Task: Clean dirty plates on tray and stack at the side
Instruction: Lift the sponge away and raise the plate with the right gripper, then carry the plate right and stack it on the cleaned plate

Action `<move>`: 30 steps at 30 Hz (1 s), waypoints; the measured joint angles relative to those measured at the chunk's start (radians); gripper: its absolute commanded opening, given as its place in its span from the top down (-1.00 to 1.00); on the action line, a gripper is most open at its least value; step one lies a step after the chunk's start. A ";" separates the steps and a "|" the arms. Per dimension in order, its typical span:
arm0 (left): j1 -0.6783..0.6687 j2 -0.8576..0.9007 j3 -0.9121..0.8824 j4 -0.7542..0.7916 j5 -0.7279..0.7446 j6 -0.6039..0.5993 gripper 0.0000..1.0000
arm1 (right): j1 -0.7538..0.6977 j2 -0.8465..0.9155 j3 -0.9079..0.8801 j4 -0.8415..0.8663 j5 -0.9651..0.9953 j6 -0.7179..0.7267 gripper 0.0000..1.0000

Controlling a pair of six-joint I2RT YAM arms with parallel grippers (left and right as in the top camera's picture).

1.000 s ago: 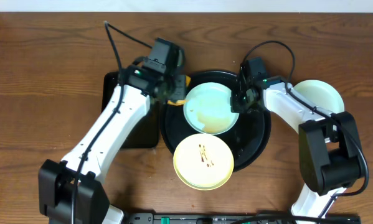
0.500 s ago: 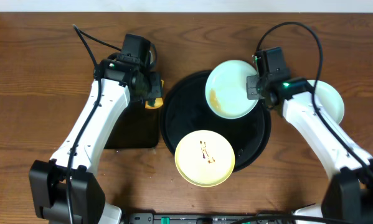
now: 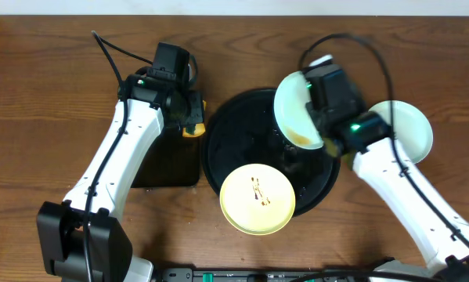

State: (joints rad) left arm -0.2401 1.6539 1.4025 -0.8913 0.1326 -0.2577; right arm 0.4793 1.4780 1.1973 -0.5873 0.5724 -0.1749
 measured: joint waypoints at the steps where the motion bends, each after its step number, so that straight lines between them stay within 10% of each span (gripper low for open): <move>1: 0.000 0.000 0.000 0.000 0.000 0.000 0.85 | 0.026 0.000 0.000 0.000 0.032 -0.022 0.98; 18: 0.000 0.000 0.000 -0.001 0.000 0.000 0.85 | 0.184 0.000 0.000 0.024 0.417 -0.088 0.98; 30: 0.000 0.000 0.000 -0.002 0.000 0.000 0.85 | -0.038 0.000 -0.001 -0.079 0.257 0.249 0.98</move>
State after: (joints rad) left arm -0.2401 1.6539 1.4025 -0.8936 0.1322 -0.2577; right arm 0.4416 1.4780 1.1965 -0.6659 0.8295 0.0742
